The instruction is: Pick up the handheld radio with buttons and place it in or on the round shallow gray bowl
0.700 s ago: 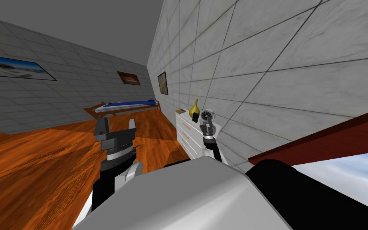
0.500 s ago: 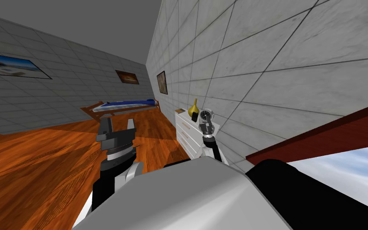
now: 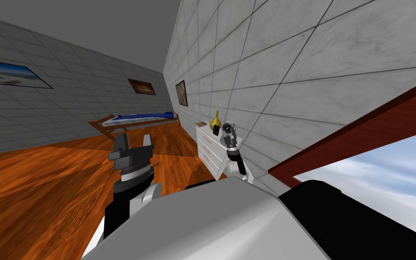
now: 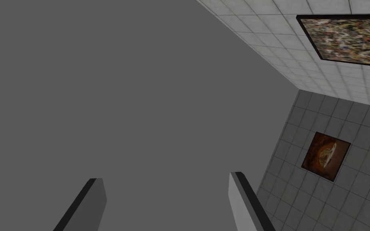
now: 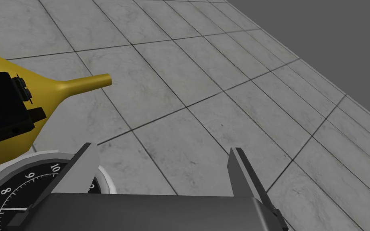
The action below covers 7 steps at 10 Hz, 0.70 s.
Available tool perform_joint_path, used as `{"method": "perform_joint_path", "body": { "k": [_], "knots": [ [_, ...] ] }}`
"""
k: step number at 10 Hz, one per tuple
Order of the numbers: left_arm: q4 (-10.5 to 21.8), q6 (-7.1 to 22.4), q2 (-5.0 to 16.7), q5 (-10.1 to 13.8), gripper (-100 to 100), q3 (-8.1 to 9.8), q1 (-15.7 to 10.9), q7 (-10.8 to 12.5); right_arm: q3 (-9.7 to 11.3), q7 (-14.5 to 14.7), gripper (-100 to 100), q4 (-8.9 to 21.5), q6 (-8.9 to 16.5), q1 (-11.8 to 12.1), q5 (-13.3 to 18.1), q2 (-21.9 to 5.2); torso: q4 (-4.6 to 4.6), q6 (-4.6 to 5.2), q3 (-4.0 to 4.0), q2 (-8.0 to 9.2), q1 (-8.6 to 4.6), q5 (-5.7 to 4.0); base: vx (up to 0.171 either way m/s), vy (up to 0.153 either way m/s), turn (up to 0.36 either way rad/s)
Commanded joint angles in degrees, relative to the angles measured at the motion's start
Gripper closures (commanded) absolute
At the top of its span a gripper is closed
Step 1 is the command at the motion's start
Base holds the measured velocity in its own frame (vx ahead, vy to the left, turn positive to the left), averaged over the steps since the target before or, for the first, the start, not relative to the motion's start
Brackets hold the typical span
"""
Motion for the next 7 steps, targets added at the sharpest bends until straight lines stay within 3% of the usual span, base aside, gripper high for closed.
{"method": "perform_joint_path", "body": {
  "k": [1, 4, 7],
  "knots": [
    [0.0, 0.0, 0.0, 0.0, 0, 0.0, 0.0, 0.0, -0.34, -1.44, -100, 2.01, 0.73, -2.86, -1.62, -1.05, 0.0, 0.0, 0.0, 0.0, 0.0, 0.0, -0.107, -0.068, -0.044],
    [0.0, 0.0, 0.0, 0.0, 0, 0.0, 0.0, 0.0, -0.56, -2.42, -100, 3.63, 1.36, -7.14, -2.77, -1.61, 0.0, 0.0, 0.01, 0.02, 0.01, 0.0, -0.08, -0.039, -0.014],
    [0.0, 0.0, 0.0, 0.0, 0, 0.0, 0.0, 0.0, -1.08, -4.65, -100, 7.28, 2.89, -12.22, -5.25, -2.54, -0.01, 0.0, -0.02, -0.04, 0.02, 0.01, -0.079, -0.045, -0.015]
  ]
}}
